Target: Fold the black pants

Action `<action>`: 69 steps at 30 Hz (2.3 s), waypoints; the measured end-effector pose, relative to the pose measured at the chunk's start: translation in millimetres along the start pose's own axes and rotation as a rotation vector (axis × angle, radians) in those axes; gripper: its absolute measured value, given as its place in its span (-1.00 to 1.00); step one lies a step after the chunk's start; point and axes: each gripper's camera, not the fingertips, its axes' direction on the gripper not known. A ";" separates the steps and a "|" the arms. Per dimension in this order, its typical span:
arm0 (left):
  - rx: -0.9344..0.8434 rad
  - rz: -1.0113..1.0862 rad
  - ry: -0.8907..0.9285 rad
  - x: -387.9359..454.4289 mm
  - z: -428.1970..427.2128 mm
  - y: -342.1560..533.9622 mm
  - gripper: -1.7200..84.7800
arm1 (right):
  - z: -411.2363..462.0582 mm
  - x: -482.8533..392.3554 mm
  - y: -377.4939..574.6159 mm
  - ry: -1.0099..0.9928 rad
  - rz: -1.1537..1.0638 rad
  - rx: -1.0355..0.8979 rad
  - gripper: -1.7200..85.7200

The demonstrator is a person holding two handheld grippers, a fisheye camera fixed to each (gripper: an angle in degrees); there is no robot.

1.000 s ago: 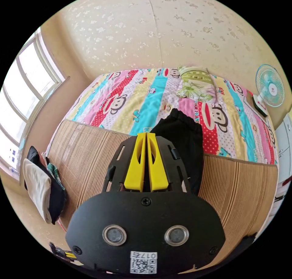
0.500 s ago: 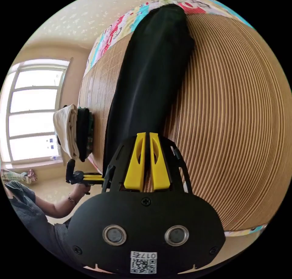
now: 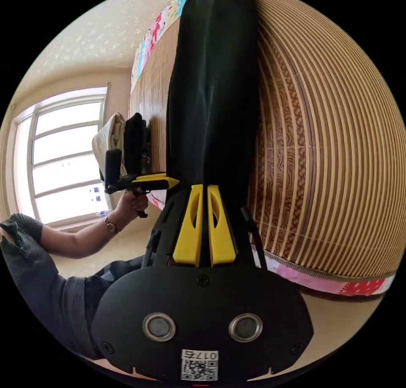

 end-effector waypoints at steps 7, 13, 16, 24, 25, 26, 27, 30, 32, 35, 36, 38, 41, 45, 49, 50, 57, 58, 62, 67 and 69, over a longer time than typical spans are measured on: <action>-0.332 0.170 0.078 62.6 59.5 32.2 -0.87 | -60.6 10.0 62.8 0.122 0.017 -0.128 -0.89; -0.073 0.006 0.184 26.4 18.4 24.0 -0.81 | -82.3 35.5 79.3 0.189 0.117 -0.141 -0.78; 0.079 -0.107 0.355 -13.2 -11.9 -12.6 -0.63 | -125.7 60.4 64.6 -0.024 0.153 0.064 -0.73; 0.024 -0.035 0.325 -26.9 -32.2 -127.3 -0.60 | -176.2 105.2 -27.0 -0.183 0.117 0.223 -0.62; -0.015 -0.019 0.319 -20.5 -26.7 -136.6 -0.61 | -174.4 102.1 -41.8 -0.183 0.086 0.206 -0.63; -0.029 -0.012 0.318 -17.6 -23.8 -139.7 -0.61 | -169.2 100.7 -55.3 -0.213 0.062 0.183 -0.64; -0.043 -0.011 0.309 -13.6 -18.5 -143.4 -0.64 | -165.5 101.0 -61.6 -0.239 0.053 0.168 -0.64; -0.050 -0.097 0.273 -22.3 -13.0 -141.2 -0.79 | -148.6 110.5 -81.1 -0.418 0.057 0.110 -0.70; -0.018 -0.093 0.396 -30.6 -16.4 -132.6 -0.84 | -146.5 114.5 -79.0 -0.507 0.079 0.096 -0.83; 0.078 -0.031 0.627 -34.6 -31.3 -103.9 -0.84 | -164.4 101.1 -56.8 -0.590 0.036 0.134 -0.89; 0.118 0.010 0.677 -30.6 -41.8 -88.3 -0.84 | -170.4 96.1 -50.2 -0.609 0.021 0.146 -0.90; 0.175 0.070 0.737 -20.3 -60.1 -63.7 -0.84 | -198.8 69.5 -18.1 -0.681 -0.037 0.201 -0.93; 0.265 0.184 0.792 17.0 -97.8 -22.0 -0.85 | -238.0 14.8 22.8 -0.700 -0.120 0.245 -0.94; 0.388 0.367 0.769 98.7 -167.3 31.1 -0.85 | -297.1 -76.6 64.6 -0.625 -0.269 0.291 -0.95; 0.509 0.628 0.752 192.1 -252.4 73.0 -0.85 | -374.5 -192.0 97.8 -0.614 -0.536 0.346 -0.95; 0.527 0.674 0.741 206.0 -265.2 78.7 -0.85 | -396.1 -225.0 104.7 -0.606 -0.626 0.358 -0.95; 0.747 0.754 0.638 271.1 -364.1 87.2 -0.84 | -465.0 -361.6 95.9 -0.481 -0.865 0.397 -0.95; 0.766 0.664 0.610 262.3 -365.0 73.9 -0.84 | -464.1 -369.3 78.5 -0.445 -0.835 0.395 -0.95; 0.749 0.346 0.543 214.9 -334.8 17.2 -0.84 | -421.0 -351.2 -18.1 -0.257 -0.574 0.329 -0.95; 0.680 0.178 0.343 149.3 -269.9 -42.9 -0.84 | -358.7 -309.1 -103.4 -0.191 -0.399 0.262 -0.95; 0.605 0.117 0.281 125.8 -238.7 -54.5 -0.84 | -332.9 -297.5 -115.0 -0.136 -0.356 0.222 -0.95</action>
